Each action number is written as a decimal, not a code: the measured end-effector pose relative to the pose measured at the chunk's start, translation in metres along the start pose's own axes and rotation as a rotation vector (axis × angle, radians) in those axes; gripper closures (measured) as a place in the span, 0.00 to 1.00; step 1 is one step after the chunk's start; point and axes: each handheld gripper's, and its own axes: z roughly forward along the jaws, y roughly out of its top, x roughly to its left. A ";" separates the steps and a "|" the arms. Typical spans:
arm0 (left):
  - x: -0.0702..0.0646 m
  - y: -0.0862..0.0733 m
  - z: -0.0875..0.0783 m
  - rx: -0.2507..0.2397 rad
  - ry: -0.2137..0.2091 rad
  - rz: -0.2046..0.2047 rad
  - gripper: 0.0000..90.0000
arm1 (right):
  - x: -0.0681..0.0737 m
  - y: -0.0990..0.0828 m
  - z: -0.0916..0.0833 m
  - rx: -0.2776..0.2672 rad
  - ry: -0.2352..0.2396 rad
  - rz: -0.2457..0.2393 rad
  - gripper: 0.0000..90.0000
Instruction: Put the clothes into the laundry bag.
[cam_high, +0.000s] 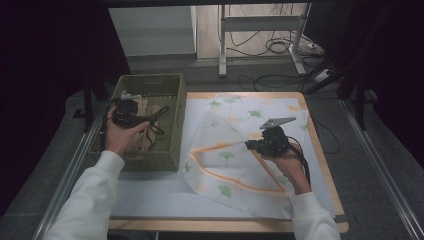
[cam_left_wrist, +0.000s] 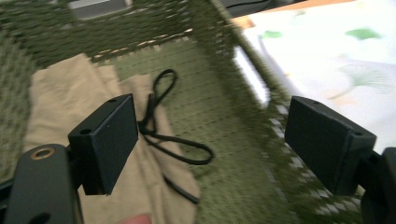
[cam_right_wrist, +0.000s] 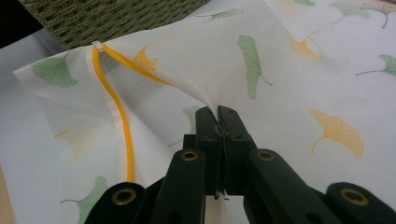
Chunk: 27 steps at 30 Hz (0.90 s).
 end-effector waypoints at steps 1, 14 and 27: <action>0.002 0.000 0.003 0.005 0.003 -0.010 0.19 | 0.000 0.000 0.000 0.000 0.001 0.000 0.96; 0.015 0.001 0.026 0.059 0.037 -0.034 0.18 | -0.001 -0.001 0.002 0.005 0.001 0.004 0.96; 0.031 -0.002 0.048 0.123 0.021 -0.061 0.18 | -0.001 -0.002 0.006 0.016 0.003 0.006 0.96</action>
